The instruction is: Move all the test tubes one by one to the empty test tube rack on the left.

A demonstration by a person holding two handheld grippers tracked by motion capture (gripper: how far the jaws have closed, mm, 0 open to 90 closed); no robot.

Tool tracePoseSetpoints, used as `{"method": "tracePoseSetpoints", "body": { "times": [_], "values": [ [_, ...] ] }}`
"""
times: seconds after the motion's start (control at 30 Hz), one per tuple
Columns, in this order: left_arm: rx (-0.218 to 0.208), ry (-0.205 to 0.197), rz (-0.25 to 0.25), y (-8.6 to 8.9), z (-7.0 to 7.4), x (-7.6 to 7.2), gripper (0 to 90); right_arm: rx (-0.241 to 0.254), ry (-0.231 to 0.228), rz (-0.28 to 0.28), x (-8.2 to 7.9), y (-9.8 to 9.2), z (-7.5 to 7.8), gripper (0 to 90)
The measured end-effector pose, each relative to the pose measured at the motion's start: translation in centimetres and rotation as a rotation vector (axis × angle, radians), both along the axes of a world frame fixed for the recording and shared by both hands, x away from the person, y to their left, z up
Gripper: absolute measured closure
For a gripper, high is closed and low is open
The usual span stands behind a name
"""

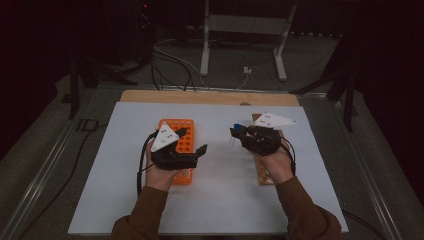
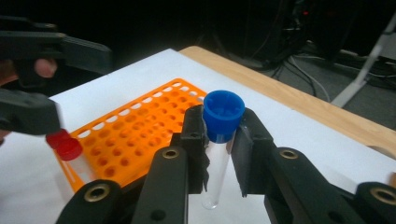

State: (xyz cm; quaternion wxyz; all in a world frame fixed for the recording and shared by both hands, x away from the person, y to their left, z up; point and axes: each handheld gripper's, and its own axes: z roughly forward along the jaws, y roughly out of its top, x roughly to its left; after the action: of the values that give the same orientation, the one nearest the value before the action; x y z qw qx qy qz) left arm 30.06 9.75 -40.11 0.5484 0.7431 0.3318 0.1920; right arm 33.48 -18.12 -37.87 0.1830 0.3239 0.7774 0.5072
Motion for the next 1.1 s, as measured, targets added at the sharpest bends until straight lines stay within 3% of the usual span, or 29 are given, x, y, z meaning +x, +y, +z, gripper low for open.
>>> {"method": "tracePoseSetpoints", "body": {
  "times": [0.17,0.37,0.83,1.03,1.1],
  "values": [
    [0.024,0.011,-0.036,-1.2,-0.2,0.0,18.3,-0.020,0.008,0.036,-0.3,1.5,-0.1,76.4],
    [0.048,0.009,-0.037,-2.2,-0.4,-0.1,25.9,-0.005,0.021,0.079,-0.6,2.9,0.1,76.4],
    [0.082,0.010,-0.083,-2.6,-0.8,-0.1,69.8,0.031,0.046,0.157,-1.4,5.4,0.2,76.5],
    [0.091,0.002,-0.089,-2.7,-1.0,-0.2,76.6,0.030,0.053,0.162,-1.4,5.5,0.0,76.3],
    [0.096,0.002,-0.084,-2.6,-1.1,-0.2,76.8,0.039,0.054,0.163,-1.3,5.4,0.0,70.1]
  ]
}}
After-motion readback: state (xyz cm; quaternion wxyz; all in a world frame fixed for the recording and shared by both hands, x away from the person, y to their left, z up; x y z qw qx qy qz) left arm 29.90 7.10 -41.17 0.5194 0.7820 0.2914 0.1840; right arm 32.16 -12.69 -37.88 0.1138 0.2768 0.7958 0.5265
